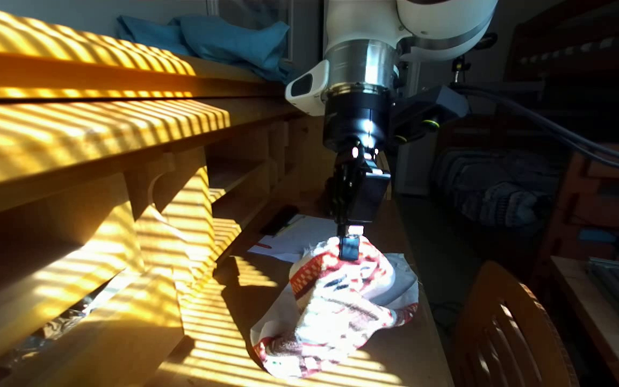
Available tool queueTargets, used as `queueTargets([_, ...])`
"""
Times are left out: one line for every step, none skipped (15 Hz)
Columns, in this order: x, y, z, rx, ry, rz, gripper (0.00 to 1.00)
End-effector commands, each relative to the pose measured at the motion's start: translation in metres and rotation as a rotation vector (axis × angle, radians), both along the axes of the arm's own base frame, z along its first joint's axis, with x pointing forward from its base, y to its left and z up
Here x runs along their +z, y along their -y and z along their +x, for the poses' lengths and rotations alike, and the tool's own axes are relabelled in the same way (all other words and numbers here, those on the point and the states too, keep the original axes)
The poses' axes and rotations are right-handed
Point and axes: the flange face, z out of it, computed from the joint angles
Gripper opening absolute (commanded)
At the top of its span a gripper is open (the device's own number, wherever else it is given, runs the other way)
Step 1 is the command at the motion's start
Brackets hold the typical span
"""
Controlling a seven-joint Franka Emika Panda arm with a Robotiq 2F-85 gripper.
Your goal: Unfold the white and red towel and lay it out.
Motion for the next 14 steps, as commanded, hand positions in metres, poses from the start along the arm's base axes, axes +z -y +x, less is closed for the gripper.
queueTargets([-0.008,-0.013,-0.003,0.043,-0.023,0.005,0.02])
queueTargets([-0.011,-0.015,-0.004,0.049,-0.029,0.004,0.02])
queueTargets([-0.015,-0.018,-0.005,0.055,-0.036,0.001,0.02])
queueTargets([-0.018,-0.02,-0.006,0.061,-0.043,-0.002,0.02])
queueTargets([-0.023,-0.022,-0.007,0.069,-0.051,-0.005,0.02])
queueTargets([-0.027,-0.024,-0.008,0.08,-0.06,-0.011,0.02])
queueTargets([-0.032,-0.026,-0.01,0.093,-0.072,-0.02,0.02])
queueTargets([-0.039,-0.028,-0.013,0.124,-0.098,-0.044,0.09])
queueTargets([-0.045,-0.028,-0.017,0.148,-0.114,-0.072,0.33])
queueTargets([-0.05,-0.029,-0.019,0.17,-0.13,-0.092,0.34])
queueTargets([-0.053,-0.028,-0.02,0.174,-0.131,-0.103,0.36])
queueTargets([-0.051,-0.025,-0.018,0.164,-0.115,-0.103,0.42])
queueTargets([-0.048,-0.021,-0.015,0.143,-0.092,-0.104,0.5])
queueTargets([-0.044,-0.011,-0.01,0.103,-0.049,-0.115,0.56])
